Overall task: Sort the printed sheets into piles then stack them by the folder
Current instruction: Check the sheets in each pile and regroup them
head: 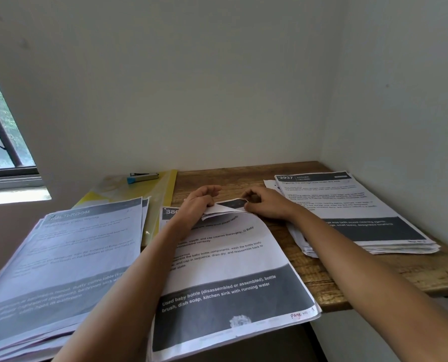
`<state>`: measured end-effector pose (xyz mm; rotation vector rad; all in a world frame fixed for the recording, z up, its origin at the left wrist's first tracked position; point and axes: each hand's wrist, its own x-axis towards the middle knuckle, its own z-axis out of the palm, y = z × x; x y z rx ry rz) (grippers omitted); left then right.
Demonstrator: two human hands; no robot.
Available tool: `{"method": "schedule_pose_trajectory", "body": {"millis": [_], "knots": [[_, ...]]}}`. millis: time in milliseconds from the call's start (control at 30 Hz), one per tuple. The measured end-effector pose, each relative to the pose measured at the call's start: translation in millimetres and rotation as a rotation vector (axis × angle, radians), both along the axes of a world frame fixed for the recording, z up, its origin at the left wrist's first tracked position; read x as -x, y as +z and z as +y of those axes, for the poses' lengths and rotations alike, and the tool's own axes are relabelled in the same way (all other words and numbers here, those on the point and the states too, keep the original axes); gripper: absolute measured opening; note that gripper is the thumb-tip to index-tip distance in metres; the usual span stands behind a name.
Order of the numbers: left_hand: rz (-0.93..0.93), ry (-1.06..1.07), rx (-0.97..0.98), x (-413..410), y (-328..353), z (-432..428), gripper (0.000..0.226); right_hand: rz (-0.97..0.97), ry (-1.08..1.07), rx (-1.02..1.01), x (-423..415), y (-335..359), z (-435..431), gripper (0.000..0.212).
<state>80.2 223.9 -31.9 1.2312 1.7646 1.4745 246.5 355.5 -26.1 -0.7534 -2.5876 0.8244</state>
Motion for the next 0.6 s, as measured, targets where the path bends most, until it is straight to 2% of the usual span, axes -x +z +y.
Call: {"method": "schedule_pose_trajectory", "body": {"millis": [367,533,600], "knots": [[0.004,-0.007,0.003,-0.4,1.4,-1.2,0.051,-0.138,-0.056,-0.112,14.4,-7.7,4.0,0.042],[-0.014,0.008,0.008,-1.7,2.1,-2.0,0.050,0.062,-0.080,0.058,14.4,-2.3,1.6,0.019],[-0.037,0.011,0.004,-2.2,1.9,-1.9,0.050,0.179,-0.065,0.168,11.7,2.2,-3.5,0.021]]}}
